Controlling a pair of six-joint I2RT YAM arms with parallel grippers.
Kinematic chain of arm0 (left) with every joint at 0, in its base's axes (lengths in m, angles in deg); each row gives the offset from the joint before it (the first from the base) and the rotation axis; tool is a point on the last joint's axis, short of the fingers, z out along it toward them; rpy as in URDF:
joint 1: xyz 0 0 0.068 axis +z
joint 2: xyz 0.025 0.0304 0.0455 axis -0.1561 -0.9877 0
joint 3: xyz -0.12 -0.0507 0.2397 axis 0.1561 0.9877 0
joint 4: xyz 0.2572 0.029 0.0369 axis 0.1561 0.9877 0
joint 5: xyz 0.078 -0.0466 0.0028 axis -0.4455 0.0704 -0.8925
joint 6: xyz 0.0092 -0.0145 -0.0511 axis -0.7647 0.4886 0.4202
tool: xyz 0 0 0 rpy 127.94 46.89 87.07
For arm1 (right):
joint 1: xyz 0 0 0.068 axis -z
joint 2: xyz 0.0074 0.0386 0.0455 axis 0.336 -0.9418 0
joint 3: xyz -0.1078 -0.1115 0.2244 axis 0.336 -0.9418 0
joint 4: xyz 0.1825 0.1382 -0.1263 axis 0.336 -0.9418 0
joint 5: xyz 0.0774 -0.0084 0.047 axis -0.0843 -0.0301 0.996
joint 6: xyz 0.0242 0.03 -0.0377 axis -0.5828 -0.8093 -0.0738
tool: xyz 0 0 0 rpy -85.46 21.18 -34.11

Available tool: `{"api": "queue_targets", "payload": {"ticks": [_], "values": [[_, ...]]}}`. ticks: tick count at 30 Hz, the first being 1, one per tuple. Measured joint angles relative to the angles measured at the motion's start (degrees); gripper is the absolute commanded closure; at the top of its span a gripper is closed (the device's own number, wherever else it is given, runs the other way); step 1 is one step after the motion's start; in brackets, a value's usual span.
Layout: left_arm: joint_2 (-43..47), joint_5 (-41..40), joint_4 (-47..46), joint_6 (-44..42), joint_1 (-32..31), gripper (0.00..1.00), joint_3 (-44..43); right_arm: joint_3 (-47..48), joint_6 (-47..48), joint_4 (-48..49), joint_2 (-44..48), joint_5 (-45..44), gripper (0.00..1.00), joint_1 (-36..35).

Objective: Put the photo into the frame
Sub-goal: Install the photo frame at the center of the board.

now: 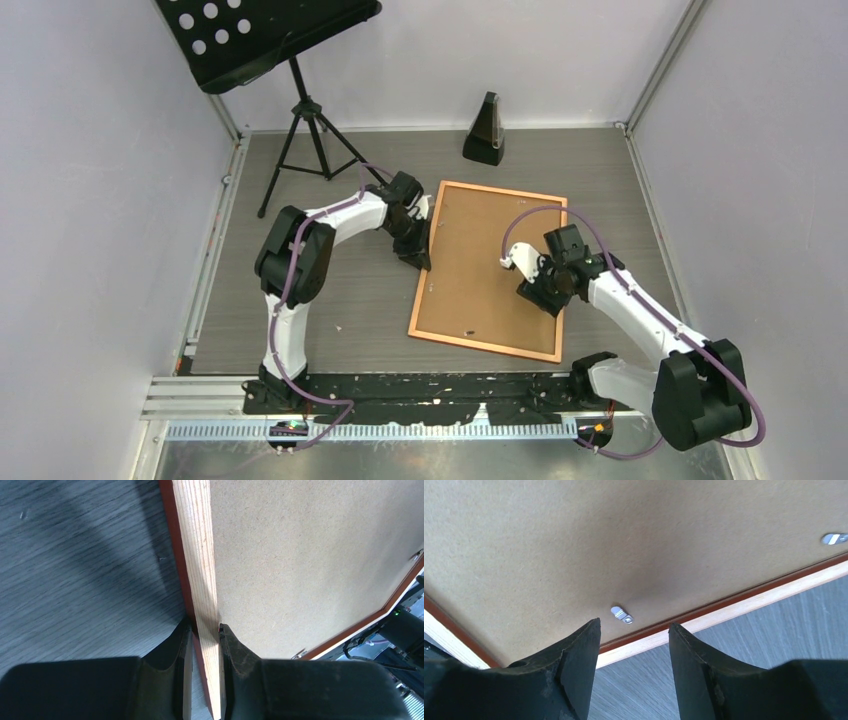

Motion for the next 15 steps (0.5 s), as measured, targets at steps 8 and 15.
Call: {"api": "queue_targets", "payload": {"ticks": [8, 15], "values": [[-0.33, 0.28, 0.35, 0.02, 0.07, 1.00, -0.37, -2.97, 0.63, -0.39, 0.11, -1.27, 0.41, -0.39], [-0.48, 0.57, 0.42, 0.04, 0.04, 1.00, -0.55, -3.69, 0.63, 2.60, -0.42, -4.17, 0.42, -1.20]]}}
